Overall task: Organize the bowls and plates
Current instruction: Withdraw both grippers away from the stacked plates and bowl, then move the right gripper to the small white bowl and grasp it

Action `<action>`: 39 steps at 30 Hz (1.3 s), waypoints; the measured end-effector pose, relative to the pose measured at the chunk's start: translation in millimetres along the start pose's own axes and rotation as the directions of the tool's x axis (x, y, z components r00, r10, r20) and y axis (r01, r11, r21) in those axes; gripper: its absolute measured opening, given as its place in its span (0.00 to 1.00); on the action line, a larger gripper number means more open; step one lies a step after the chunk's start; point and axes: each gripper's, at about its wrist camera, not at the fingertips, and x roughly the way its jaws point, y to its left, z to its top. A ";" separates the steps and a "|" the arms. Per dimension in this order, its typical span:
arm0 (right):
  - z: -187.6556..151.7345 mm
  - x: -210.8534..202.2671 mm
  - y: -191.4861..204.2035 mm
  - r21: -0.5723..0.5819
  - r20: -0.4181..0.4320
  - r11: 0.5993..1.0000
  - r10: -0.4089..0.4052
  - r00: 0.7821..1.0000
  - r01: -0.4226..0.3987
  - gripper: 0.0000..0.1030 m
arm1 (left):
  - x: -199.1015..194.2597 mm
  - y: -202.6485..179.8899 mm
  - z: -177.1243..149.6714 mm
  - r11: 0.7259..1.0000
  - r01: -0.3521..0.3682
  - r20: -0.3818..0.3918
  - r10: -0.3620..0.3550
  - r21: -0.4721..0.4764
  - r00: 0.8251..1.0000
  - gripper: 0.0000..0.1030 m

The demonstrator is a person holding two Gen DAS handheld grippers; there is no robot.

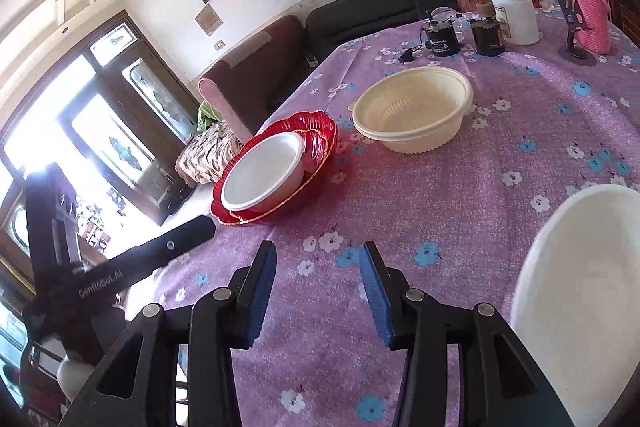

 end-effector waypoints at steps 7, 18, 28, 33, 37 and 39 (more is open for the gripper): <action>-42.6 -39.3 -38.5 0.015 -0.125 0.993 0.121 0.985 -0.120 0.49 | 6.4 -21.3 -5.3 0.998 0.044 -0.010 -0.044 0.043 0.999 0.78; -21.5 -97.2 -87.7 0.098 0.048 0.993 -0.063 0.997 0.058 0.48 | 19.9 -26.7 -12.3 0.996 0.071 -0.046 -0.068 0.060 0.997 0.78; 4.2 -153.4 -126.2 0.218 0.245 0.967 -0.188 0.951 0.135 0.48 | 29.5 -30.7 -14.1 0.995 0.079 -0.071 -0.074 0.061 0.995 0.78; 27.9 -165.7 -131.9 0.208 0.301 0.904 -0.422 0.855 0.373 0.72 | 30.3 -36.6 -15.8 0.994 0.083 -0.073 -0.078 0.076 0.994 0.78; 63.5 -149.2 -159.1 0.190 0.240 0.879 -0.474 0.847 0.438 0.76 | 32.7 -40.1 -16.3 0.993 0.081 -0.079 -0.075 0.082 0.994 0.78; 86.0 -124.7 -182.3 0.211 0.148 0.904 -0.405 0.902 0.371 0.76 | 33.9 -42.2 -16.4 0.993 0.079 -0.081 -0.073 0.083 0.994 0.78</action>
